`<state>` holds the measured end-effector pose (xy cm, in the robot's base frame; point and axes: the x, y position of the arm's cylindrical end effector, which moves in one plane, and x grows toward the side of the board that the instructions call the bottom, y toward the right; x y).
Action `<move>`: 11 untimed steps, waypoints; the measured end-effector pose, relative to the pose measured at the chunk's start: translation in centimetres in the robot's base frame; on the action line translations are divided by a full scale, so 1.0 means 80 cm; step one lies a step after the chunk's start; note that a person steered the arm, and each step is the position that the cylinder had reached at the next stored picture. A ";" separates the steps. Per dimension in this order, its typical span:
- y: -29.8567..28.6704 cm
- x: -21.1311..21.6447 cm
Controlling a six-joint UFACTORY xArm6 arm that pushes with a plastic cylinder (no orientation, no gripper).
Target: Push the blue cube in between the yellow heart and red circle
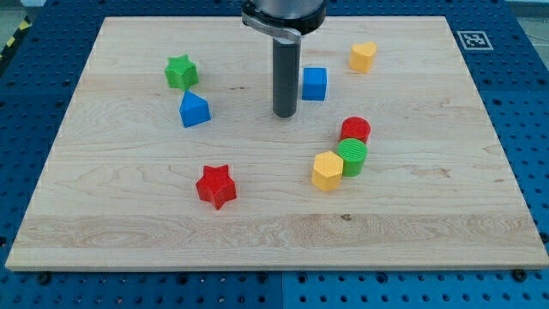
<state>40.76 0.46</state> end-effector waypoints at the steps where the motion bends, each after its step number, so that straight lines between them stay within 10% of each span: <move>1: -0.032 -0.002; 11: 0.093 -0.084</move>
